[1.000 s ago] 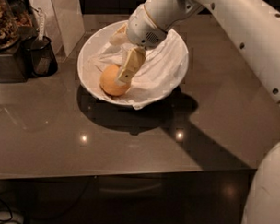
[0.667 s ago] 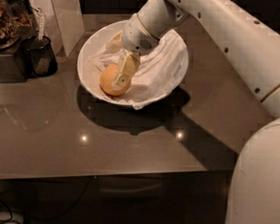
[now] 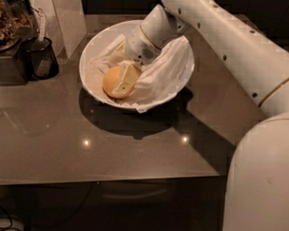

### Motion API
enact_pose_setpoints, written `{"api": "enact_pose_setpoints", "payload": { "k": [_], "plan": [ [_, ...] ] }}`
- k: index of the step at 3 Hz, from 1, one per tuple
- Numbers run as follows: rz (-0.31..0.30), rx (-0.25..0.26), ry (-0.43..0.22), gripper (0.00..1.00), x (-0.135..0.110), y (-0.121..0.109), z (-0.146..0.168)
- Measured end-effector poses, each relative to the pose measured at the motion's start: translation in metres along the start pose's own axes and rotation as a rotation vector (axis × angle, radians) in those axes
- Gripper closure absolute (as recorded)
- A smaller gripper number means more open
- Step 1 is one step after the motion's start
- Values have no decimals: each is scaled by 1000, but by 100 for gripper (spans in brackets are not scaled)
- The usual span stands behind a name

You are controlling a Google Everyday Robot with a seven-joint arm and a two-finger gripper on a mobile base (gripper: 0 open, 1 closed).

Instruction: Pick orange from white bowl

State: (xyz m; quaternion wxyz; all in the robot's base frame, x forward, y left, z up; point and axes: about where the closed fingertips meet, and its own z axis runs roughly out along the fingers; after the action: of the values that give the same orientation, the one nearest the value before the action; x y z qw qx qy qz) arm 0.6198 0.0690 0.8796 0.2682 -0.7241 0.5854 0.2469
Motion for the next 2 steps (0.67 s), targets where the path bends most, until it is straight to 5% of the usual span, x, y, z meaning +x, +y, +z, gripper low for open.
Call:
{"api": "enact_pose_setpoints", "payload": {
  "k": [2],
  "plan": [
    [56,-34,-10,16,18,-2,16]
  ]
}}
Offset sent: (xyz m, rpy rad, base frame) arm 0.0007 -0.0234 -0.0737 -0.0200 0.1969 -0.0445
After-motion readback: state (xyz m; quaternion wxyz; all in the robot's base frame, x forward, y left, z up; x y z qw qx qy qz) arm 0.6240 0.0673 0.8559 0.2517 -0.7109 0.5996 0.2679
